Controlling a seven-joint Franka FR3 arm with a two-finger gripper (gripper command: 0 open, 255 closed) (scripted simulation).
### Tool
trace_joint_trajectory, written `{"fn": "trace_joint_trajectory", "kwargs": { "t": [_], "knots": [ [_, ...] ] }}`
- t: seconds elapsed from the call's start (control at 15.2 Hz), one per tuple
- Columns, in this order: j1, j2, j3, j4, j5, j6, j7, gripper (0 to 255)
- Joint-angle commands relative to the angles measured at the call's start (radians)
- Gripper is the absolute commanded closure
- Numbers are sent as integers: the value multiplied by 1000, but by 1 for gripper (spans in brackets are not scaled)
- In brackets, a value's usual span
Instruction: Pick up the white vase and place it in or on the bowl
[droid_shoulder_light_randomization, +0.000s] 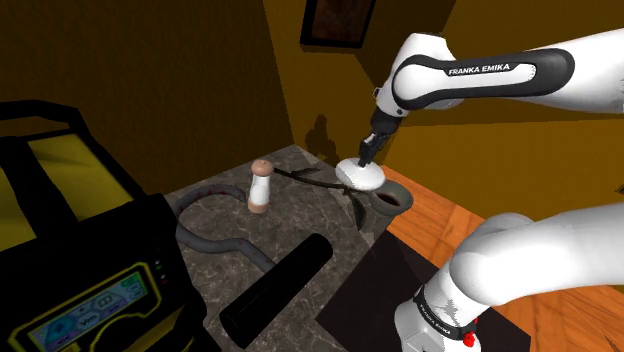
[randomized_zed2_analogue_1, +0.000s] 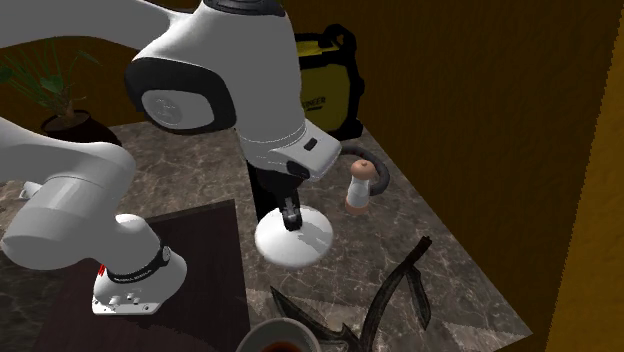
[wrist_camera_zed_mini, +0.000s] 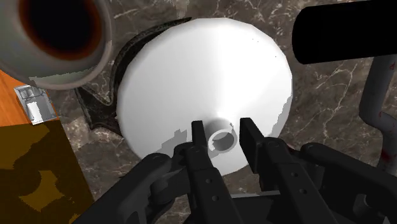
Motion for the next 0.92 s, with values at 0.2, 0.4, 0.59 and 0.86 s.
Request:
{"fn": "trace_joint_trajectory", "kwargs": {
  "t": [0.2, 0.4, 0.59, 0.86],
  "knots": [
    [-62, -16, -103, 16, -56, -31, -126, 255],
    [-96, -8, -165, 41, -87, -47, -202, 255],
    [-124, 12, -228, 78, -113, -60, -279, 255],
    [-153, 55, -312, 141, -138, -74, -382, 255]
  ]
}}
